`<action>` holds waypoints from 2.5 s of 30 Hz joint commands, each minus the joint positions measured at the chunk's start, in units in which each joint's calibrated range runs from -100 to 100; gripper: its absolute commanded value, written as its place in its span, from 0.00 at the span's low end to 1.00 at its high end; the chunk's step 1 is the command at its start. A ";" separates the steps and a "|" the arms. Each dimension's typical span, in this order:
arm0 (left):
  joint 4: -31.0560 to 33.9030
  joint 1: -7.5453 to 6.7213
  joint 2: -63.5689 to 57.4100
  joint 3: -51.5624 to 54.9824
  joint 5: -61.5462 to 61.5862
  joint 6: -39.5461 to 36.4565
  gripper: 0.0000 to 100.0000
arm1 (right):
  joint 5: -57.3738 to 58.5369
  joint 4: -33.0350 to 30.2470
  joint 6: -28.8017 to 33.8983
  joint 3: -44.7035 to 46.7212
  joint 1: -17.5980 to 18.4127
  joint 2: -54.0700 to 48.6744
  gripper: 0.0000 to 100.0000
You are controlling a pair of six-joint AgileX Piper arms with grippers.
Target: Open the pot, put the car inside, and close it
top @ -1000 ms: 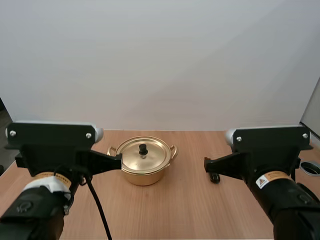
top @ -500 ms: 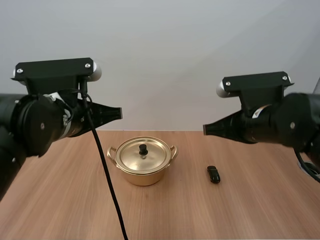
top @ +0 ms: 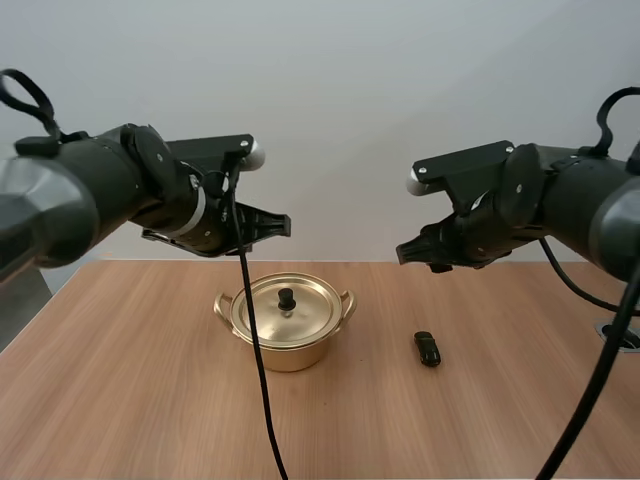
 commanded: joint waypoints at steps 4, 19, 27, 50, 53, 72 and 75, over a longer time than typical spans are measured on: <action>-6.51 -4.04 6.87 -2.48 0.52 25.65 0.69 | -0.58 -1.21 -0.07 -0.03 0.00 0.29 0.92; -2.09 -5.36 18.59 -2.94 -4.62 23.95 0.67 | 0.41 -2.07 -0.07 -0.03 0.00 0.29 0.92; -1.99 -5.36 23.43 -2.94 -7.23 24.28 0.67 | 0.57 -2.07 -0.07 -0.03 0.00 0.29 0.92; -0.30 -5.36 27.63 -2.94 -7.06 23.94 0.28 | 3.76 -0.16 -0.07 -0.03 0.00 0.29 0.92; -0.13 -5.36 27.36 -2.94 -7.24 23.94 0.00 | 4.18 -0.16 -0.07 -0.03 0.00 0.29 0.92; 1.70 -5.36 10.30 -16.12 8.70 20.84 0.00 | 5.25 0.57 0.02 -0.03 0.00 20.12 0.92; 1.70 -5.36 6.58 -19.53 10.92 19.98 0.00 | 4.31 0.57 0.02 -0.03 0.00 24.54 0.92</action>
